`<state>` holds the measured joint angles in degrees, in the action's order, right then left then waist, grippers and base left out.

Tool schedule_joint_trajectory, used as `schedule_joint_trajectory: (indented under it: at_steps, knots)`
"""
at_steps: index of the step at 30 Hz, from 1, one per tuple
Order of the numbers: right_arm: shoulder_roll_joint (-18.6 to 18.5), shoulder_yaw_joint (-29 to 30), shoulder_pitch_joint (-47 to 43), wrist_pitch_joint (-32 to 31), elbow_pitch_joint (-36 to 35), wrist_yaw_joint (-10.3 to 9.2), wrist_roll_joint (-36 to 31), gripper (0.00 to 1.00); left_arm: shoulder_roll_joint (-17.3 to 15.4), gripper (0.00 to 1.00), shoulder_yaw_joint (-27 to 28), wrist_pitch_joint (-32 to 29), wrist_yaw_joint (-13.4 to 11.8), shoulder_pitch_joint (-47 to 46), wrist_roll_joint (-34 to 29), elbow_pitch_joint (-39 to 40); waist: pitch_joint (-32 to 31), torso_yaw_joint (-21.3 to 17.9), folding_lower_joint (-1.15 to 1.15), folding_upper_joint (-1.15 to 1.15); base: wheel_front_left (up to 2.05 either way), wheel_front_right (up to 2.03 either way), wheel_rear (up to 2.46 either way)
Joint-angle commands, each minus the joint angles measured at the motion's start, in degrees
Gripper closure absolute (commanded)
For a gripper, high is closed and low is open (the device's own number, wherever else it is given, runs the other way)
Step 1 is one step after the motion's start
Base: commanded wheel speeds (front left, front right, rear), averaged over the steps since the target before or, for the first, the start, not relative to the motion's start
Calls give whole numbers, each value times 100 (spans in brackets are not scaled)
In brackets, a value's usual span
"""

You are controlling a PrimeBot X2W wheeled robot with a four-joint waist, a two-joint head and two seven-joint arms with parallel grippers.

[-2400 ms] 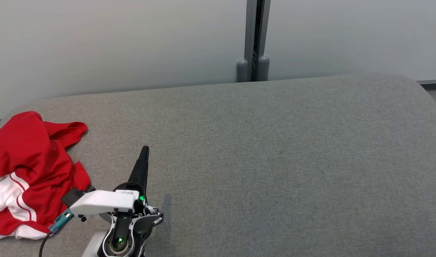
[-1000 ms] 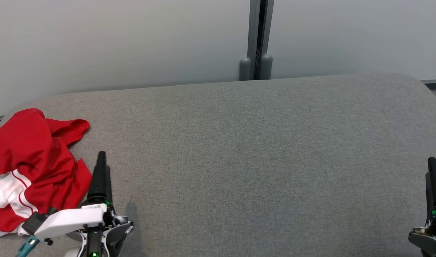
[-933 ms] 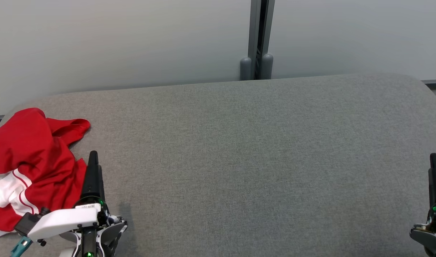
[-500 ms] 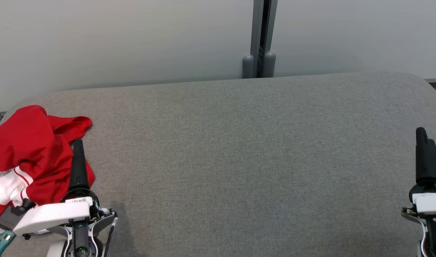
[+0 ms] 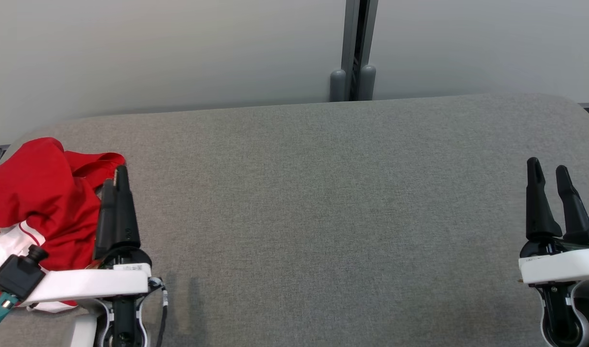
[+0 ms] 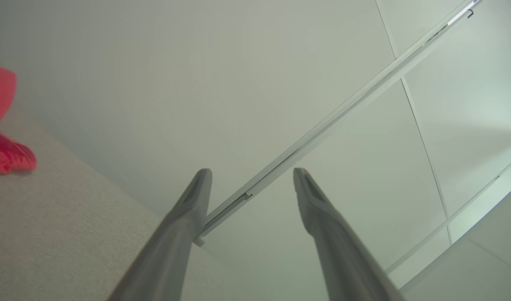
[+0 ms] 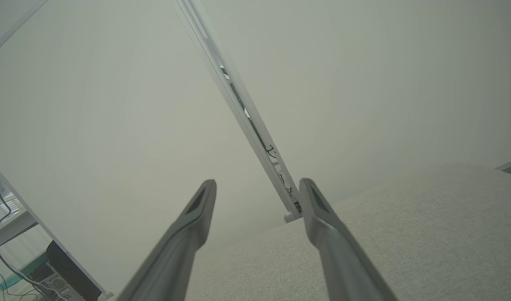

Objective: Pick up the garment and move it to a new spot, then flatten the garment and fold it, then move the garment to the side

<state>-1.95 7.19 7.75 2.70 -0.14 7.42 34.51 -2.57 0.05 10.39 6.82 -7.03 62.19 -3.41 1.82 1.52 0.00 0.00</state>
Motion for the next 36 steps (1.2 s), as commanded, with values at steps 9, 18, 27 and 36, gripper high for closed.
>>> schedule_joint_trajectory:
  at_steps: [9, 18, 27, 36]
  knots:
    - [-75, -291, 198, 300, -75, 7, -974, 0, -26, 0, -694, 116, -394, 163, -1795, 472, 56, 2, 0, 0, 0, 0, 0]
    - [-81, -456, 203, 485, 135, 8, -1560, 0, -30, 0, -1064, 188, -969, 241, -3021, 269, 81, 11, 0, 0, 0, 0, 0]
    - [-88, -625, 229, 645, 308, 8, -1993, 0, -33, 0, -1165, 249, -1311, 305, -3571, 239, 105, -5, 0, 0, 0, 0, 0]
    - [-96, -804, 258, 804, 483, 9, -2381, 0, -36, 0, -1185, 303, -1463, 373, -3968, 193, 141, -12, 0, 0, 0, 0, 0]
